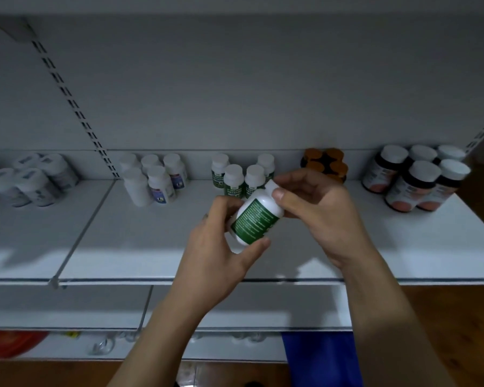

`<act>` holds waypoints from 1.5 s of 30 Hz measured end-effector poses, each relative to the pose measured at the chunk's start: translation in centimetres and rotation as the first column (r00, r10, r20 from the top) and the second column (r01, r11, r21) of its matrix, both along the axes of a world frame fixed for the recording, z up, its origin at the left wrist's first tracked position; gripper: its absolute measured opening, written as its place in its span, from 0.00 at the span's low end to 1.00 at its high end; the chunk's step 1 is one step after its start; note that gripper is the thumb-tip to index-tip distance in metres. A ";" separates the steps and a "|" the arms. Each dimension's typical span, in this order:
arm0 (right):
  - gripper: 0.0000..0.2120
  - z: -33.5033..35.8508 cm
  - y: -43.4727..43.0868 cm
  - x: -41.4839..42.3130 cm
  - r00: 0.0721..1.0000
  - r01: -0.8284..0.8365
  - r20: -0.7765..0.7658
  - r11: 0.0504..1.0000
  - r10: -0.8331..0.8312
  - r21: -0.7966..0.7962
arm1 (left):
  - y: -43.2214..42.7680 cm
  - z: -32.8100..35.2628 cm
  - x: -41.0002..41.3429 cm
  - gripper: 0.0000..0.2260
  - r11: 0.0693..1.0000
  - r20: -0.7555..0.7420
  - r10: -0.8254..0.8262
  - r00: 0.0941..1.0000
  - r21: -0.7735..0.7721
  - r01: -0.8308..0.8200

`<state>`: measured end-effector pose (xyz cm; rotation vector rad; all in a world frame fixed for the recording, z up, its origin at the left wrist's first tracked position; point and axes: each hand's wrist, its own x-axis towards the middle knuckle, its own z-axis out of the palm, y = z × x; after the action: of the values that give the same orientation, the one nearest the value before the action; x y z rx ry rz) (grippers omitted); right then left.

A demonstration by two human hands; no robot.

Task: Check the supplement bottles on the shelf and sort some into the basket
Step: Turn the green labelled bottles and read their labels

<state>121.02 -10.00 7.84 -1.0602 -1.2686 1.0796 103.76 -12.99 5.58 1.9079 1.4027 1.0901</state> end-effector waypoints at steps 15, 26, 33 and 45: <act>0.08 0.4 0.7 -0.9 0.996 -0.073 -0.052 0.994 0.068 -0.084 | -0.2 -1.0 0.0 0.34 0.997 -0.055 0.063 0.996 0.054 -0.060; 0.15 1.0 0.8 -0.7 0.997 -0.079 -0.030 0.996 0.077 -0.052 | 0.8 -0.8 0.1 0.31 0.996 -0.021 0.023 1.000 0.091 -0.021; 0.15 0.8 0.7 -0.1 0.982 -0.186 0.023 0.982 0.187 -0.011 | 1.0 -1.1 -0.7 0.29 0.998 0.037 -0.003 0.999 0.061 0.000; 0.20 1.4 1.1 -0.3 0.950 -0.309 0.051 0.951 0.307 0.030 | 1.1 -0.5 -2.0 0.30 0.996 0.044 0.013 0.999 0.087 -0.017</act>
<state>120.70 -8.87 9.28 -0.8802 -1.5213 1.2654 101.76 -11.85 5.05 1.9247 1.3681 1.2111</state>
